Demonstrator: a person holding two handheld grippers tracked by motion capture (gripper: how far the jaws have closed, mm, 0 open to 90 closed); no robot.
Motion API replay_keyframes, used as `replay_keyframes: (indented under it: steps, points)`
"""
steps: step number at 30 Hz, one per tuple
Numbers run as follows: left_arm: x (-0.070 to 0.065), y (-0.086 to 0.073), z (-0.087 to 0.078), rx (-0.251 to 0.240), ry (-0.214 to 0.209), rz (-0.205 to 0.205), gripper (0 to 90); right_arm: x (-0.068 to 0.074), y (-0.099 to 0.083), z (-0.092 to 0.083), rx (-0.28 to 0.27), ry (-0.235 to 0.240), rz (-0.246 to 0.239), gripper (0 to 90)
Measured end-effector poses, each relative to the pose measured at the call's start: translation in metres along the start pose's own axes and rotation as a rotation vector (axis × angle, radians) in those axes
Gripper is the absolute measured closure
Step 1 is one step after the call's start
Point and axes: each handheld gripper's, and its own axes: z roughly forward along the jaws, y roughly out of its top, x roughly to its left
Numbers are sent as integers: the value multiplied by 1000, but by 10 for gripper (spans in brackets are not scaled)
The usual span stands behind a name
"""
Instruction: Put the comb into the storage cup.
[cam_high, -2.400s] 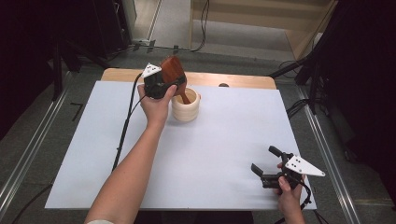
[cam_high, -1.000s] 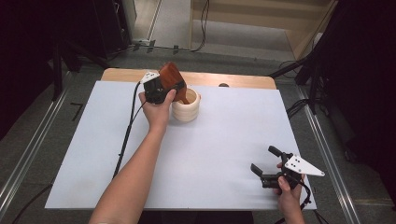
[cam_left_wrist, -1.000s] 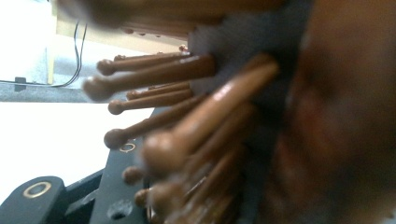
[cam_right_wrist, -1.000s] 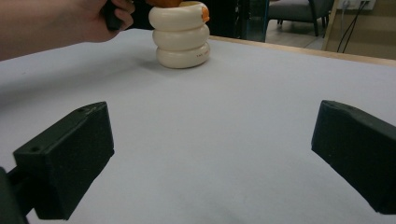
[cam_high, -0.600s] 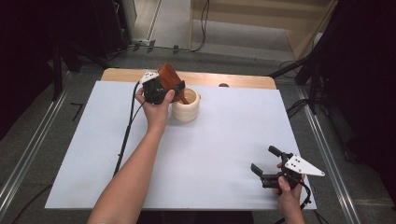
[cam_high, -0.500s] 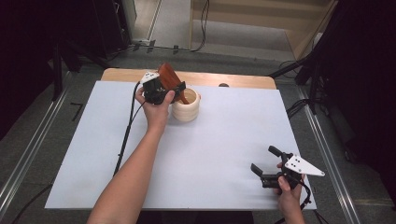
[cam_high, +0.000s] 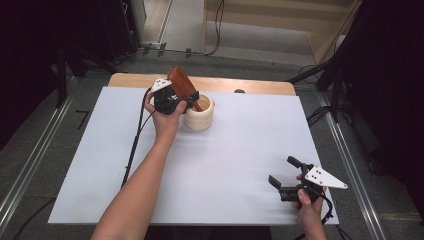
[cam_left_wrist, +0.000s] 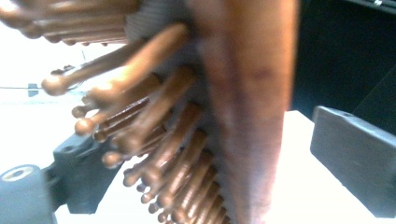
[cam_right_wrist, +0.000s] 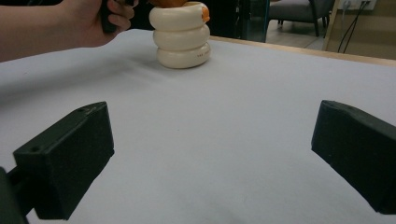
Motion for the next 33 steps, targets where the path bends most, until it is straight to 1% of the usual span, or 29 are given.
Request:
replay_keyframes:
  steps: [2,4,6,11,13,14,18,22,26,29,33]
  points:
    - [-1,-1,-1,2,22,19,21,0,0,0,0,2,0,0]
    - [0,-3,-1,7,22,23,6,0,0,0,0,1,0,0]
    - [1,-4,-2,10,36,28,6,0,0,0,0,0,0,0]
    - [4,-7,-4,17,46,32,5,0,0,0,0,0,0,0]
    - [5,-9,-5,19,44,40,5,0,0,0,1,0,0,0]
    - [4,-9,-5,22,53,46,5,0,0,0,1,0,0,0]
    - [3,-13,-8,20,51,66,5,0,0,0,1,0,0,0]
    - [4,-16,-11,29,65,77,5,0,0,0,1,0,-1,0]
    - [6,-19,-15,32,78,91,4,0,0,0,3,-1,-4,0]
    - [7,-21,-19,30,84,95,4,0,0,1,3,-2,-5,0]
    - [8,-25,-24,40,95,107,4,0,0,1,3,-2,-10,0]
